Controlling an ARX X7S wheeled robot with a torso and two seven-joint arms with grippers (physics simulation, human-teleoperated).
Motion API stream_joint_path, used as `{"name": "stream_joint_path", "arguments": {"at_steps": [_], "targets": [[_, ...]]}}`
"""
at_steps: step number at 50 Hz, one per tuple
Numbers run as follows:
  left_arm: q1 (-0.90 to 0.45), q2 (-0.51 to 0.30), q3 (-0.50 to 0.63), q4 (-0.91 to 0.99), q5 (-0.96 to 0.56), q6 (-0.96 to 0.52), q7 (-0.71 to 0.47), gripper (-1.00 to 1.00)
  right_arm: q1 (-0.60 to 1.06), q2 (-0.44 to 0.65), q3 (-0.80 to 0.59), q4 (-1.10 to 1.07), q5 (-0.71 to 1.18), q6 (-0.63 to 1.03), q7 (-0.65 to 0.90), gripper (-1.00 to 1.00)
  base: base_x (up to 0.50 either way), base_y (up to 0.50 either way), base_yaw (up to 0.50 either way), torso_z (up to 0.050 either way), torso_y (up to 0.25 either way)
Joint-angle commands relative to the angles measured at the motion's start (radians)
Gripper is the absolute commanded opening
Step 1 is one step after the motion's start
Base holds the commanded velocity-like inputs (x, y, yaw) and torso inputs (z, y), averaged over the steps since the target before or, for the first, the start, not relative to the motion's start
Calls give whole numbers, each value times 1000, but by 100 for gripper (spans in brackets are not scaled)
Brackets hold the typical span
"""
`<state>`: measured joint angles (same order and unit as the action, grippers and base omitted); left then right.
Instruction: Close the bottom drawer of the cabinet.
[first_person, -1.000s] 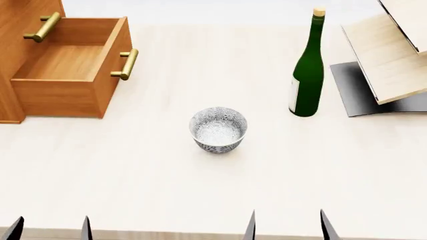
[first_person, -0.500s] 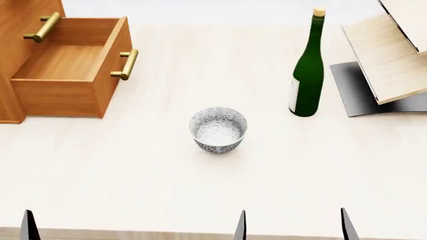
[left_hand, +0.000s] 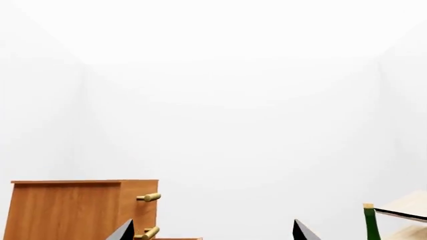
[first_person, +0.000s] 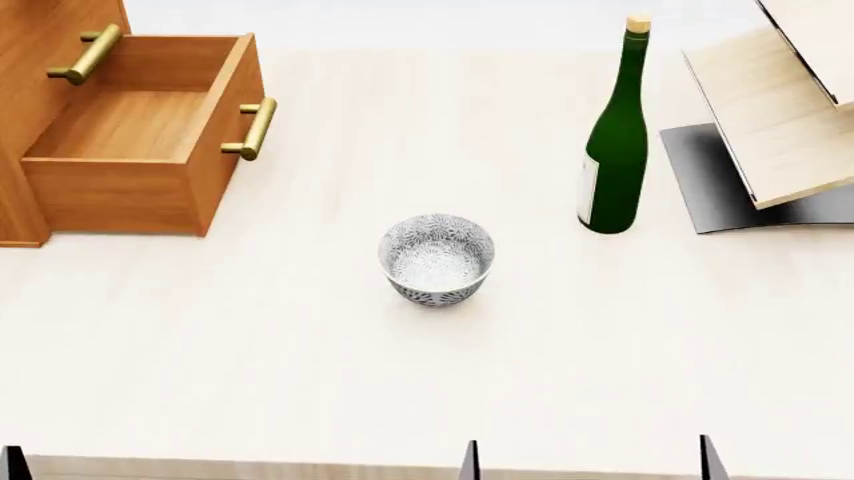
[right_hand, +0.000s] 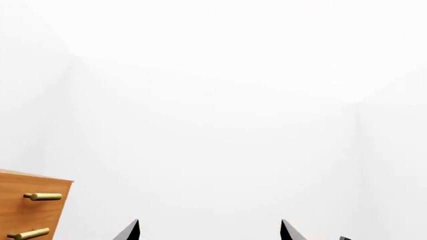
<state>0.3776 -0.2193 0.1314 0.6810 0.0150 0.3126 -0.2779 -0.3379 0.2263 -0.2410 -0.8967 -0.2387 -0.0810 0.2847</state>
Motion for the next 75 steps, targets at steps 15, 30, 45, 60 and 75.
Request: {"name": "stream_joint_path", "arguments": {"at_steps": [15, 30, 45, 60, 75], "targets": [[-11, 7, -12, -8, 12, -11, 2, 100, 5, -13, 21, 59, -52, -42, 13, 100, 0, 281, 0, 0, 0], [-17, 0, -5, -13, 14, -16, -10, 100, 6, -3, 11, 62, -54, -40, 21, 100, 0, 500, 0, 0, 0], [-24, -10, 3, -14, 11, -27, -18, 100, 15, 4, -1, 62, -56, -27, 21, 100, 0, 500, 0, 0, 0], [-30, -18, 12, -15, 12, -36, -26, 100, 25, 11, -8, 66, -47, -16, 23, 100, 0, 500, 0, 0, 0], [-37, -26, 19, -21, 11, -42, -33, 100, 37, 14, -19, 79, -29, 12, 19, 100, 0, 253, 0, 0, 0]]}}
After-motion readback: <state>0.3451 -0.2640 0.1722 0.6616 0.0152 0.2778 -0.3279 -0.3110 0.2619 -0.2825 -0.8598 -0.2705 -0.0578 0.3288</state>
